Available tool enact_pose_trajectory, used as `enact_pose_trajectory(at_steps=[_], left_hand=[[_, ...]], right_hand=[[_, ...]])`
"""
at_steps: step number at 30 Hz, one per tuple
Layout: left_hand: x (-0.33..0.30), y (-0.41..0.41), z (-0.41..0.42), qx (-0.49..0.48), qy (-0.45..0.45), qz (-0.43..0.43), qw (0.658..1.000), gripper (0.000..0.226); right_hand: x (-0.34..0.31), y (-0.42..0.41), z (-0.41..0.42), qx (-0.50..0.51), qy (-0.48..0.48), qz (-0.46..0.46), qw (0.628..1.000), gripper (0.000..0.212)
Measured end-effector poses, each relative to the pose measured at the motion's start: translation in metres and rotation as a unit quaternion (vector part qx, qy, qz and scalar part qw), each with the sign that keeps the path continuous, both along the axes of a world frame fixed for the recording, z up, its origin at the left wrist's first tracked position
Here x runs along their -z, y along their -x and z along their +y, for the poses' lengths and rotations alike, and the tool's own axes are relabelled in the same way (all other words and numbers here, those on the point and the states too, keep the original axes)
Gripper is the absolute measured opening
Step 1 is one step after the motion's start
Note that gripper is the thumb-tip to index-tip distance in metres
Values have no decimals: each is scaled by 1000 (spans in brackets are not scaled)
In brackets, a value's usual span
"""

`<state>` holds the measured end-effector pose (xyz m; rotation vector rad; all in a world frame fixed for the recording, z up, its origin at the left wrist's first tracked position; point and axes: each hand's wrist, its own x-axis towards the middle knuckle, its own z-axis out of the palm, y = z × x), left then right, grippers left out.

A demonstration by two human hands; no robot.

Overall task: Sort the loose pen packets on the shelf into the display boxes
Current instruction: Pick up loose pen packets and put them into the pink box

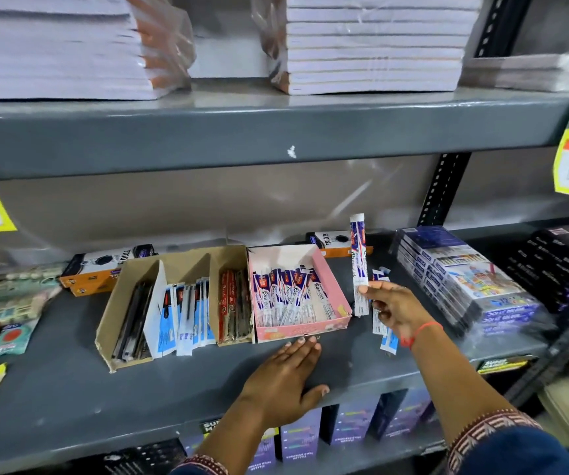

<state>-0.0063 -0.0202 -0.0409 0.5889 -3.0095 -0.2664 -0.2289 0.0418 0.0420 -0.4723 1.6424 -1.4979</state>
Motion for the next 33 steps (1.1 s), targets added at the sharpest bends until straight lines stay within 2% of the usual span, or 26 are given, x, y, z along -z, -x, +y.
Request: enact_pose_trajectory(at_steps=[8, 13, 17, 19, 21, 23, 25, 28, 33], left_hand=[[0, -19, -4, -39, -19, -15, 999, 69], [-1, -39, -9, -73, -19, 4, 997, 66], [0, -43, -10, -80, -13, 17, 997, 66], [1, -42, -10, -82, -9, 21, 996, 66], [3, -42, -10, -85, -4, 24, 996, 66], [5, -42, -10, -87, -1, 26, 996, 67], [5, -42, -9, -88, 7, 26, 996, 67], [4, -42, -7, -86, 22, 25, 996, 66], [4, -40, -6, -80, 33, 23, 996, 65]], right_hand=[[-22, -22, -32, -42, 34, 44, 998, 19], [-14, -50, -68, -84, -76, 118, 986, 28], [8, -64, -85, -89, -138, 207, 964, 26], [15, -65, -91, -110, -170, 286, 936, 20], [15, -65, -93, -156, -215, 376, 888, 14], [14, -65, -92, -171, -233, 438, 851, 23], [13, -67, -90, -167, -238, 474, 831, 23], [8, -67, -83, -135, -223, 475, 840, 26], [-7, -50, -61, -10, -165, 471, 866, 36]])
